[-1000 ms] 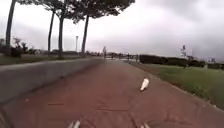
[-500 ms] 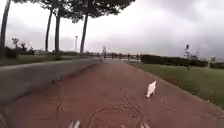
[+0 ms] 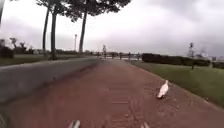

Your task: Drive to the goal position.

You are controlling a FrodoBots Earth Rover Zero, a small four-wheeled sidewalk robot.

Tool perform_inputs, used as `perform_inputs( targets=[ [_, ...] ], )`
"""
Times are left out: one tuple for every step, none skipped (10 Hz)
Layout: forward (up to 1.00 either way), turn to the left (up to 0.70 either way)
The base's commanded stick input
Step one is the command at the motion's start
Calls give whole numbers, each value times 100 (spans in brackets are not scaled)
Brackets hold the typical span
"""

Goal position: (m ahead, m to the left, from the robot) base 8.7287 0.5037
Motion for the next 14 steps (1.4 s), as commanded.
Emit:
perform_inputs(
  targets=[
    [70, 2],
    [70, 2],
    [70, 2],
    [70, 2],
    [70, 0],
    [70, 0],
    [70, 0],
    [70, 1],
    [70, 1],
    [70, 0],
    [70, 0],
    [70, 0],
    [70, 0],
    [70, 0]
  ],
)
